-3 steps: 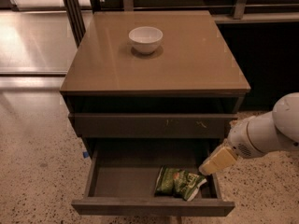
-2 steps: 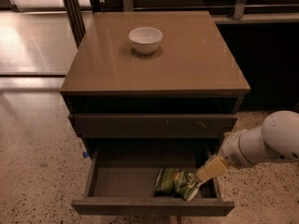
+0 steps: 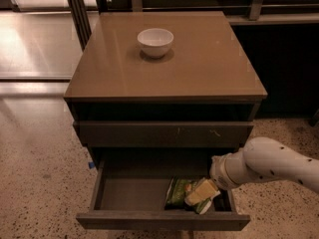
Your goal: Pick green jalapeno chip bag from middle drawer and place on counter
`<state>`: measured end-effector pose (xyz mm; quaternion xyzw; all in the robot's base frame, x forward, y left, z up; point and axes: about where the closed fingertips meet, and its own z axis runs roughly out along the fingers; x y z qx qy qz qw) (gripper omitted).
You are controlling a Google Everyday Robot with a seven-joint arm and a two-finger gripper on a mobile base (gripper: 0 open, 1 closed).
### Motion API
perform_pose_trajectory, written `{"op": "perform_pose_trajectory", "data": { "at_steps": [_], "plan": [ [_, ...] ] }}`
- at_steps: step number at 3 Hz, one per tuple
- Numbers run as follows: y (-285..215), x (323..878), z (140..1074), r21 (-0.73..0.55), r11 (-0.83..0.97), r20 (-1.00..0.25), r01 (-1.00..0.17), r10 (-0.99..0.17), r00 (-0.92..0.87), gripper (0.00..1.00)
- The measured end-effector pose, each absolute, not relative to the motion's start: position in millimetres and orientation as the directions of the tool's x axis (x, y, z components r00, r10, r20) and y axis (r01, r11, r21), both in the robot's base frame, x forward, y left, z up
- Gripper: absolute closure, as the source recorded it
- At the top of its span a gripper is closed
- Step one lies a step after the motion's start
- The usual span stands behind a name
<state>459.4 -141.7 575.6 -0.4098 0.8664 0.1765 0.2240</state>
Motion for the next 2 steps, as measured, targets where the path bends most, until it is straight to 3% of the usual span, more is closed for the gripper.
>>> {"op": "perform_pose_trajectory", "data": {
  "at_steps": [2],
  "plan": [
    [-141.7,464.1,552.0,0.145,0.618,-0.52,-0.773,-0.617,-0.591,0.0]
  ]
}}
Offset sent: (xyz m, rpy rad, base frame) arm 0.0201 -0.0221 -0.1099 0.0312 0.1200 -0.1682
